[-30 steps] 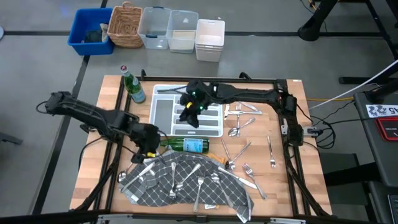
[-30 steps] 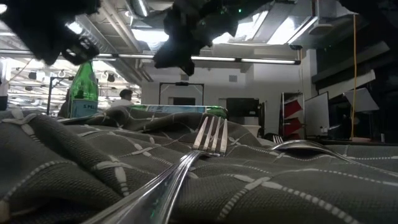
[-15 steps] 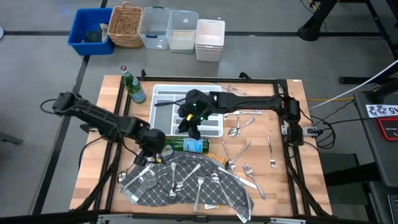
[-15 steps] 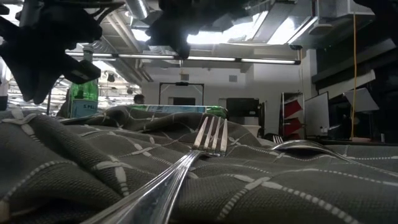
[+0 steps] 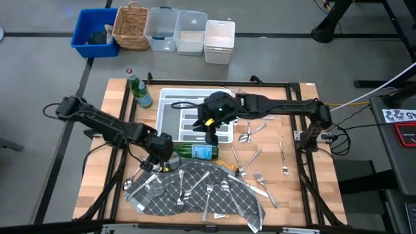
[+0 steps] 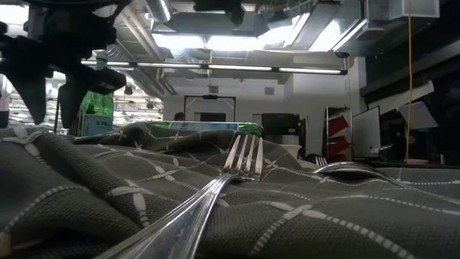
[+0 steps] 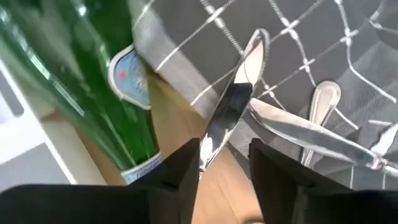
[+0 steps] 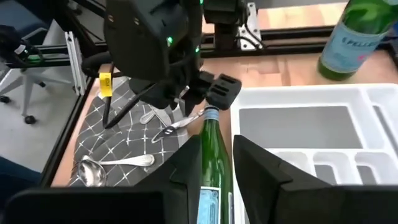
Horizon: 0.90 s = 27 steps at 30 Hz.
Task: Sort silverware
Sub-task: Put the silver table knife into the silverware tray
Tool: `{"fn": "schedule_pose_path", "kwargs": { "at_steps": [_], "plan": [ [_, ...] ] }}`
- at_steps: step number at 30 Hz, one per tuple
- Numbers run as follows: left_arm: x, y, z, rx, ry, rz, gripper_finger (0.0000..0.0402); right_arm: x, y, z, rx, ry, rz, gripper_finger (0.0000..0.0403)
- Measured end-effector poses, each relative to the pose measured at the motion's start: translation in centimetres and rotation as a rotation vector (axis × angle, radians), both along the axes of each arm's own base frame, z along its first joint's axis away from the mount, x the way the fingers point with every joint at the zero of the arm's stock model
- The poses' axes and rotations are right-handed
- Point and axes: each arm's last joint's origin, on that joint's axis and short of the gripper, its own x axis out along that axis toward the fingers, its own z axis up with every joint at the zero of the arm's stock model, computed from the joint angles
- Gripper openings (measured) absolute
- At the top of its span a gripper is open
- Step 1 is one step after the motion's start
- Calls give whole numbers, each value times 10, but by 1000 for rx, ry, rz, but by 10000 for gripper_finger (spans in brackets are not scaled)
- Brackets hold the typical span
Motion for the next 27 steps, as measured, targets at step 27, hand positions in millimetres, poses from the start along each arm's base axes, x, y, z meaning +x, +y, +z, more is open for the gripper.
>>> {"fn": "schedule_pose_path", "kwargs": {
  "at_steps": [27],
  "plan": [
    [-10, 2, -48, 192, -12, -113, 143, -64, 16, 51, -108, 0, -95, 94]
  ]
}}
